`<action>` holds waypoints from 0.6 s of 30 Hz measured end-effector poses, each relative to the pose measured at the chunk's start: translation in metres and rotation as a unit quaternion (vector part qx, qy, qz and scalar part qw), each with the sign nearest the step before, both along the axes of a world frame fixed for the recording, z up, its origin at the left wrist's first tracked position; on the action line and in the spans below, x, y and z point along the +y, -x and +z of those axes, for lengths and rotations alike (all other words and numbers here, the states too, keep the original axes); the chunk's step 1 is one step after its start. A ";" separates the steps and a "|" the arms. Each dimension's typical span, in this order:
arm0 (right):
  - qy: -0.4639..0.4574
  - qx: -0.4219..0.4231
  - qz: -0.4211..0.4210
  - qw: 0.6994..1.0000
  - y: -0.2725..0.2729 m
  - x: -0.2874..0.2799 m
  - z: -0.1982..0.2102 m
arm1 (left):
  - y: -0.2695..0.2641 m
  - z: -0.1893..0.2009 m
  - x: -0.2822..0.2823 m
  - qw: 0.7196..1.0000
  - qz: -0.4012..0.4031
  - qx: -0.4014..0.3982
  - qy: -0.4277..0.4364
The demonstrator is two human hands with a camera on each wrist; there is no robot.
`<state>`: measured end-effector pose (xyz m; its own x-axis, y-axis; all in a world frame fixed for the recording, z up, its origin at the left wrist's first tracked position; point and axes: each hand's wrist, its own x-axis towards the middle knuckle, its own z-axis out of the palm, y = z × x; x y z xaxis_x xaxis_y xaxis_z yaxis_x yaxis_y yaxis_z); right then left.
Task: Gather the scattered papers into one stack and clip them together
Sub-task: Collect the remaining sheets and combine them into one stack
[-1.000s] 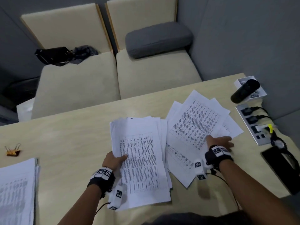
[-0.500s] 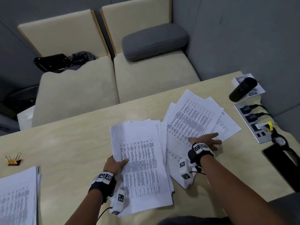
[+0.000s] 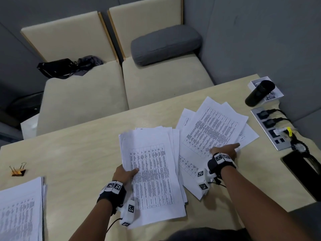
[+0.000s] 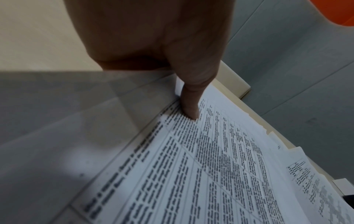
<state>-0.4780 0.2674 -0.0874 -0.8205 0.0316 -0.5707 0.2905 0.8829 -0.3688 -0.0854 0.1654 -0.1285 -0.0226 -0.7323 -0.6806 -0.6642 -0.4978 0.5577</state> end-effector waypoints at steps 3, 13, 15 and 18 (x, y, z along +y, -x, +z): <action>-0.049 -0.006 0.013 0.999 -0.013 0.000 0.009 | 0.001 0.002 0.001 1.000 -0.006 -0.002 -0.002; 0.026 0.032 0.020 0.999 -0.017 -0.008 0.011 | 0.008 0.012 0.004 1.000 -0.010 -0.010 0.010; 0.015 0.016 0.015 1.000 -0.017 -0.005 0.013 | 0.008 0.012 0.004 1.000 -0.007 -0.009 0.010; 0.084 -0.007 0.021 0.996 -0.014 -0.004 0.011 | 0.007 0.012 0.004 1.000 -0.007 -0.009 0.003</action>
